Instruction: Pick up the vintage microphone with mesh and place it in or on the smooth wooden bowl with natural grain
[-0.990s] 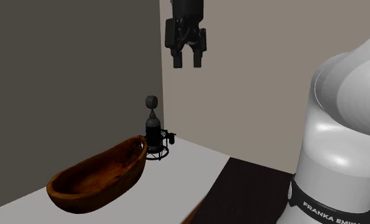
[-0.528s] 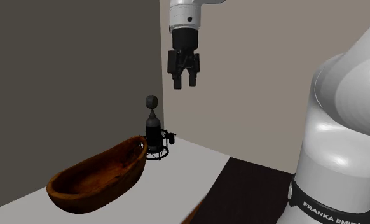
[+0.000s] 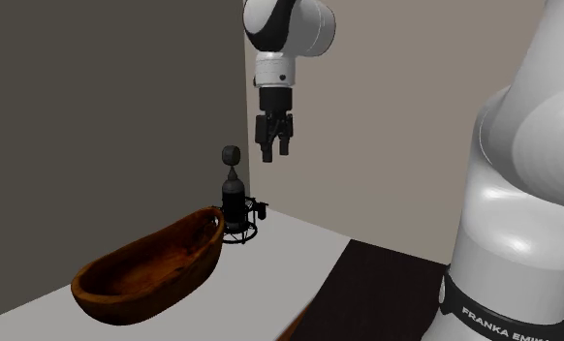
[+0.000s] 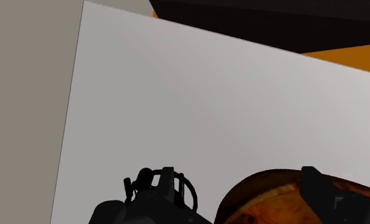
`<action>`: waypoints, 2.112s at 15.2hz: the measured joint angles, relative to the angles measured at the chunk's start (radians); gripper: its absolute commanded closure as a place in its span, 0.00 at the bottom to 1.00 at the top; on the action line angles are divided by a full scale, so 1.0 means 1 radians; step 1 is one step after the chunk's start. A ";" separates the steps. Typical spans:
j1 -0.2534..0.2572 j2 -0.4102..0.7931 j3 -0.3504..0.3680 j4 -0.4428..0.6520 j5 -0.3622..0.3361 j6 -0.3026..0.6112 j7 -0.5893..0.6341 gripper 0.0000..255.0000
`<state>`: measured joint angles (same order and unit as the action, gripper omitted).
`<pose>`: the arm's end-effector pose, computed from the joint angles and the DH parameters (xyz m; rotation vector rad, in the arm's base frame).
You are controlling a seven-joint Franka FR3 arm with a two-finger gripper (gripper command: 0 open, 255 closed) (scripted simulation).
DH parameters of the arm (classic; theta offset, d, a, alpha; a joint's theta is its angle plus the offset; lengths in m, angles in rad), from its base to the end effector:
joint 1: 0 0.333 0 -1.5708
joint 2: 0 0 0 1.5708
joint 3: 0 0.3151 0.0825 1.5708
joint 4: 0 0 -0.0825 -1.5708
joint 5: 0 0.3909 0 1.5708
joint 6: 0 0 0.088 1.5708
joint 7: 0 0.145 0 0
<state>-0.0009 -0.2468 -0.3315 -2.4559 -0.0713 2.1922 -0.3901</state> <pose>0.4268 -0.1485 0.3395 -3.1061 -0.1719 0.0289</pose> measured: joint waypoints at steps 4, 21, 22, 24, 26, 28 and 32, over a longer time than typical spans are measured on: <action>0.004 0.156 -0.048 0.061 0.060 0.086 -0.133 0.00; -0.128 0.751 0.010 0.460 0.360 0.222 -0.557 0.00; -0.132 0.761 0.014 0.459 0.366 0.232 -0.562 0.00; -0.138 0.785 0.022 0.465 0.377 0.250 -0.569 0.00; -0.141 0.795 0.026 0.463 0.381 0.260 -0.573 0.00; -0.141 0.797 0.027 0.461 0.383 0.265 -0.574 0.00; -0.141 0.797 0.027 0.461 0.383 0.266 -0.575 1.00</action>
<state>-0.1421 0.5499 -0.3046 -1.9953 0.3122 2.4580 -0.9650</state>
